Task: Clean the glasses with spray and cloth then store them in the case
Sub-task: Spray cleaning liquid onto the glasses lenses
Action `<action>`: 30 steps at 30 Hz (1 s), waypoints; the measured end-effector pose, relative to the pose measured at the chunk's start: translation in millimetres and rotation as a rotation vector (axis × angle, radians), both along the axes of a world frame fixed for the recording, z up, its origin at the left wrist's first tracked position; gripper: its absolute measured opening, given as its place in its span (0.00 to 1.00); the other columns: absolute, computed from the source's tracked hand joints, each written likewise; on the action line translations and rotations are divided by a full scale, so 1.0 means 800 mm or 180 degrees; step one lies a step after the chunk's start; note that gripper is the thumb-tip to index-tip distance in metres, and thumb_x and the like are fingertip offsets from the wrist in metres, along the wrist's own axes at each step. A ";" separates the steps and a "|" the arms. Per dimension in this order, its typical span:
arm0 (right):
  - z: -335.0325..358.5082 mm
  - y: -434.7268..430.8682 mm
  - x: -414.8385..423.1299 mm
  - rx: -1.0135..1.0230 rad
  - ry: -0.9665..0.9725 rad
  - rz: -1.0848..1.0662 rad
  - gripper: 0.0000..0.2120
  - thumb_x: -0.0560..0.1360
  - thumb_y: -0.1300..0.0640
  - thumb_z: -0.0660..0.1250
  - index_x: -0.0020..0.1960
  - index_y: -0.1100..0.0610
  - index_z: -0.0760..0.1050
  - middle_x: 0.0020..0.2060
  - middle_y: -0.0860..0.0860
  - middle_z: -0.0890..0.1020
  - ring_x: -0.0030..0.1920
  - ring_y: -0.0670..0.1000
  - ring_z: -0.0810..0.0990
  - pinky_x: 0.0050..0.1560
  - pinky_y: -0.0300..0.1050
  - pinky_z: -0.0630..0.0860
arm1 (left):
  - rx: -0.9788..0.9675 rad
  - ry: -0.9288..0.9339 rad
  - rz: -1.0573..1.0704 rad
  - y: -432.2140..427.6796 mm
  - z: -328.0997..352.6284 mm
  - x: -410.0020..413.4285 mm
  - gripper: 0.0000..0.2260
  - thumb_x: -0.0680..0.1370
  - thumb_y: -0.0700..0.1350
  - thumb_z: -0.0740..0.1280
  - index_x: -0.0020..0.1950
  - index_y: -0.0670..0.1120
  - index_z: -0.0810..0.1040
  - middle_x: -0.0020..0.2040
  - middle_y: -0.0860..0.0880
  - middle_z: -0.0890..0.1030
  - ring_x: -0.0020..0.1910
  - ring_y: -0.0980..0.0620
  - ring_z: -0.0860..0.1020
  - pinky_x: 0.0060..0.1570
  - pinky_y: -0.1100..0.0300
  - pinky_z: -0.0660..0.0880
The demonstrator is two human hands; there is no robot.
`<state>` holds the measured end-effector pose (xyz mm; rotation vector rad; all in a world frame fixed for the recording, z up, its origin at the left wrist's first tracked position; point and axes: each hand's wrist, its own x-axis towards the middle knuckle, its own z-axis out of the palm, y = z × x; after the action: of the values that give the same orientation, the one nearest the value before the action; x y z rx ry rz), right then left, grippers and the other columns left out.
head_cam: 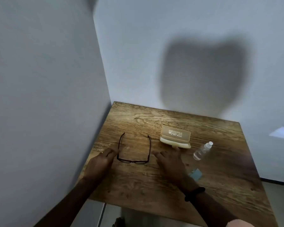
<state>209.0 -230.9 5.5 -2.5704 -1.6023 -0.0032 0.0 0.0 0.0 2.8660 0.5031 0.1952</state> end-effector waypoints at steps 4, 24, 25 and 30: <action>-0.003 0.016 -0.009 0.0038 0.0188 0.0152 0.20 0.75 0.56 0.66 0.67 0.48 0.75 0.44 0.46 0.83 0.50 0.53 0.81 0.66 0.60 0.57 | 0.0011 0.0241 0.0117 0.005 -0.004 -0.005 0.35 0.59 0.30 0.81 0.64 0.48 0.83 0.54 0.46 0.85 0.35 0.48 0.84 0.21 0.59 0.76; -0.017 0.034 -0.013 0.0438 0.0185 0.0296 0.18 0.72 0.58 0.69 0.62 0.50 0.79 0.46 0.46 0.84 0.49 0.53 0.81 0.64 0.57 0.58 | 0.0107 0.0057 -0.0316 0.021 -0.009 -0.001 0.29 0.61 0.38 0.85 0.61 0.45 0.84 0.55 0.45 0.85 0.47 0.45 0.86 0.39 0.58 0.82; -0.012 0.034 -0.011 0.0572 0.0131 0.0275 0.19 0.71 0.60 0.71 0.61 0.50 0.80 0.46 0.46 0.85 0.49 0.53 0.82 0.63 0.56 0.59 | 0.0111 -0.0050 -0.0338 0.023 -0.007 0.002 0.27 0.63 0.37 0.83 0.61 0.45 0.83 0.55 0.44 0.85 0.47 0.45 0.86 0.38 0.58 0.82; 0.028 0.032 0.009 0.1051 -0.0005 0.0009 0.19 0.73 0.65 0.70 0.60 0.48 0.80 0.45 0.46 0.85 0.47 0.52 0.82 0.58 0.58 0.71 | 0.0100 -0.0685 -0.0268 0.028 0.017 0.030 0.15 0.75 0.37 0.69 0.61 0.44 0.83 0.58 0.44 0.84 0.49 0.43 0.85 0.40 0.56 0.82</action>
<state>216.3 -205.1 27.7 -2.3152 -1.4636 -0.2481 24.3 22.3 13.9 2.8434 0.3396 0.4942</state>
